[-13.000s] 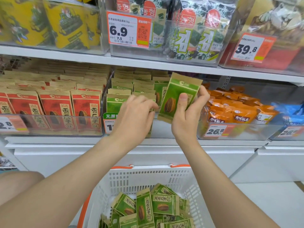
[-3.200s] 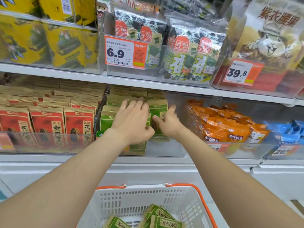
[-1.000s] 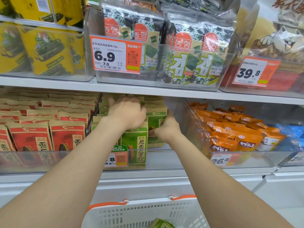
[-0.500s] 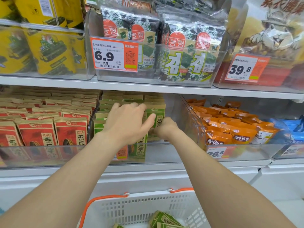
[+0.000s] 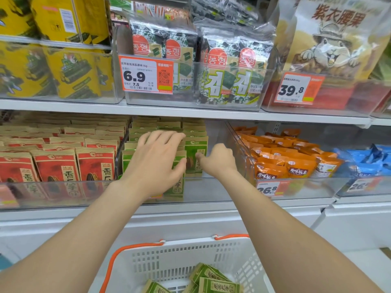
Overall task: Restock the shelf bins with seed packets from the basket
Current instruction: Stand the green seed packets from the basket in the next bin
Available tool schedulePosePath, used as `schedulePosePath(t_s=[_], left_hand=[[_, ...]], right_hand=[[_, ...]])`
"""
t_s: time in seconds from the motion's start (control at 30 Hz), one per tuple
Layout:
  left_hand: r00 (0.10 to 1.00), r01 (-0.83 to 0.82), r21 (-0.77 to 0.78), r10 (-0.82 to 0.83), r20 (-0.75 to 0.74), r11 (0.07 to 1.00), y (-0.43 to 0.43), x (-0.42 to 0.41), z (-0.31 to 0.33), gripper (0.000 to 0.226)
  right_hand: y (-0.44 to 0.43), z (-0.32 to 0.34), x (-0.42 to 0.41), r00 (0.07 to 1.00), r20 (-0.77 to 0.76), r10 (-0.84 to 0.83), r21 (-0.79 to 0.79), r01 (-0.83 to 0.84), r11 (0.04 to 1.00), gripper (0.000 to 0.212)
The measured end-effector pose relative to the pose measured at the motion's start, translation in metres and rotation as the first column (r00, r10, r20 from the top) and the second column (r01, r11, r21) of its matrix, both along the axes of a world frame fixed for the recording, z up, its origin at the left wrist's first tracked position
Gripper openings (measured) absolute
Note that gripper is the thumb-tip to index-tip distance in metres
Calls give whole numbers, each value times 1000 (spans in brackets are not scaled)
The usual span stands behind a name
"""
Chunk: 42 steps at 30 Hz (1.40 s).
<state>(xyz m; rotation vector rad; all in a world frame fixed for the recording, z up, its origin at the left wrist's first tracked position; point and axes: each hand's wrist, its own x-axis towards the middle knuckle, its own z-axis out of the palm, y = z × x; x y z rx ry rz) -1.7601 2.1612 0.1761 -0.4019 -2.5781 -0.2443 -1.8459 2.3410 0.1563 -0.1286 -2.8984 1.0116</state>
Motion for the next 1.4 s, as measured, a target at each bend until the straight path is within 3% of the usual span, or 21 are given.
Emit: schedulePosePath(t_s=[0.13, 0.2, 0.3, 0.4, 0.47, 0.57, 0.67, 0.73, 0.8, 0.9, 0.93, 1.0, 1.17, 1.3, 1.4], left_hand=[[993, 54, 1, -54, -105, 999, 3, 15, 5, 27], [992, 99, -35, -102, -74, 994, 5, 24, 6, 19], [975, 107, -64, -92, 203, 992, 8, 37, 0, 18], [887, 133, -228, -13, 462, 965, 10, 44, -16, 22], [818, 180, -303, 28, 574, 936, 12, 47, -32, 26], [702, 250, -362, 89, 707, 898, 17, 54, -62, 36], [548, 325, -391, 166, 820, 861, 25, 68, -95, 39], [474, 388, -407, 200, 858, 827, 31, 78, -116, 32], [435, 438, -408, 209, 876, 801, 36, 86, -132, 26], [439, 487, -403, 182, 880, 775, 42, 95, -143, 25], [452, 495, -402, 166, 876, 770, 43, 97, -145, 23], [477, 507, -399, 138, 868, 764, 47, 100, -149, 23], [492, 532, -418, 132, 860, 736, 52, 103, -152, 15], [486, 517, -405, 131, 864, 754, 55, 102, -152, 17], [473, 521, -392, 126, 872, 758, 53, 102, -151, 25]], right_hand=[[4, 5, 15, 997, -69, -32, 53, 36, 998, 41], [6, 5, 24, 990, -136, -27, 105, 41, 994, 34], [7, 1, 39, 932, -355, 74, 229, 10, 973, 23], [8, -6, 60, 844, -465, 269, 422, -56, 905, 17], [7, -17, 77, 810, -382, 444, 586, -159, 794, 17], [0, -47, 102, 821, -28, 570, 737, -368, 567, 16], [-2, -94, 124, 805, 316, 502, 682, -560, 470, 4], [5, -134, 138, 762, 475, 441, 626, -644, 439, 19], [16, -174, 154, 697, 597, 397, 543, -715, 440, 25], [36, -229, 179, 551, 756, 353, 411, -820, 399, 8], [44, -243, 187, 514, 793, 329, 385, -839, 384, 11], [59, -265, 202, 462, 835, 297, 349, -864, 362, 40], [85, -294, 225, 447, 834, 323, 329, -873, 359, 98], [89, -306, 231, 512, 794, 327, 426, -854, 299, 100], [89, -313, 229, 534, 799, 275, 512, -845, 153, 77]])
